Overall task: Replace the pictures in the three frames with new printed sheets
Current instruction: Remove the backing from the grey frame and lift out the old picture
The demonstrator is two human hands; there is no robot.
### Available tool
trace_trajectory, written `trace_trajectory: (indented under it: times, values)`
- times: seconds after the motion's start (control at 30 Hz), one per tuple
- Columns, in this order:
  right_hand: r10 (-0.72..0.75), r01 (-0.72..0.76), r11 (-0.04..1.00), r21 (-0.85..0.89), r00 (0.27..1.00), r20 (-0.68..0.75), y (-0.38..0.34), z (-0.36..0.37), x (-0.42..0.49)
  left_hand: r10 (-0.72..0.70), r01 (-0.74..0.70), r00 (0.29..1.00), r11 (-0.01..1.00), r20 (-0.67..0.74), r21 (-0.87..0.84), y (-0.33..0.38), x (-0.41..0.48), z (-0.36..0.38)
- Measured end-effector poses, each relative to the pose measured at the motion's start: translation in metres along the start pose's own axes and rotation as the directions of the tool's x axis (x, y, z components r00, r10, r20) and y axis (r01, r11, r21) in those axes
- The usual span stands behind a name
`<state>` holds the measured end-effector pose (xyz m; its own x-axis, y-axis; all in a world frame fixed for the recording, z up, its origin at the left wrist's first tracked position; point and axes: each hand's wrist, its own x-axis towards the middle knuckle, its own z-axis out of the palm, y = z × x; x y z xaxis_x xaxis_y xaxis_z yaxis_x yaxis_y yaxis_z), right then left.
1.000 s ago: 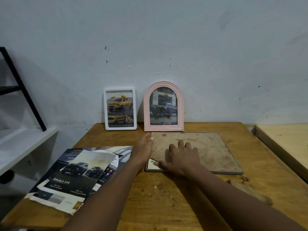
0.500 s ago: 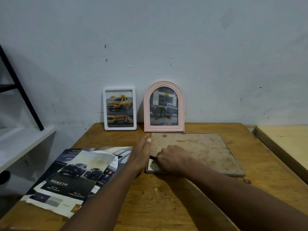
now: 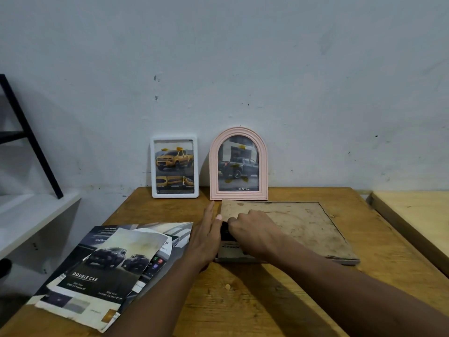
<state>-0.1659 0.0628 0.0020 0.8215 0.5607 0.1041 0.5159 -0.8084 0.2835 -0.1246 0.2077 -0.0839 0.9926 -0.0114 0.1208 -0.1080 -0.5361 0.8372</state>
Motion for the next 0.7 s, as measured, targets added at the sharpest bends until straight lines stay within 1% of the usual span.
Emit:
trace_trajectory:
  times: [0.07,0.13,0.23,0.27,0.33,0.4,0.43,0.53,0.63,0.7]
  values:
    - [0.049,-0.047,0.999,0.028,0.996,-0.075,0.005,-0.006,-0.002,0.003,-0.004,1.000,0.998,0.025,0.070,0.005,-0.002,-0.002]
    - [0.102,-0.095,0.994,0.057,0.985,-0.142,0.015,-0.011,-0.005,-0.009,0.005,0.999,0.995,0.039,0.100,0.010,-0.001,-0.004]
    - [0.120,-0.112,0.992,0.063,0.982,-0.148,0.022,-0.013,-0.012,-0.017,0.006,0.996,0.992,0.089,0.123,0.016,0.004,-0.004]
    - [0.113,-0.107,0.993,0.050,0.984,-0.135,0.021,-0.014,-0.015,-0.020,-0.003,0.991,0.986,0.136,0.168,0.021,0.004,-0.004]
    - [0.098,-0.094,0.995,0.037,0.987,-0.125,0.018,-0.015,-0.017,-0.019,-0.056,0.976,0.942,0.218,0.330,0.027,0.006,-0.004]
    - [0.109,-0.105,0.994,0.039,0.985,-0.132,0.018,-0.018,-0.018,-0.026,-0.098,0.969,0.874,0.247,0.475,0.030,0.005,-0.003]
    - [0.115,-0.111,0.993,0.041,0.984,-0.134,0.018,-0.019,-0.018,-0.028,-0.104,0.969,0.854,0.246,0.509,0.030,0.004,-0.001]
    - [0.143,-0.132,0.988,0.079,0.979,-0.148,0.019,-0.028,-0.019,-0.013,-0.101,0.975,0.861,0.221,0.498,0.024,0.000,0.004]
    - [0.179,-0.163,0.983,0.085,0.955,-0.238,0.031,-0.039,-0.019,0.021,-0.120,0.979,0.863,0.203,0.490,0.024,-0.001,0.005]
    - [0.194,-0.184,0.981,0.062,0.937,-0.291,0.042,-0.041,-0.023,0.000,-0.097,0.980,0.873,0.199,0.479,0.023,0.003,0.004]
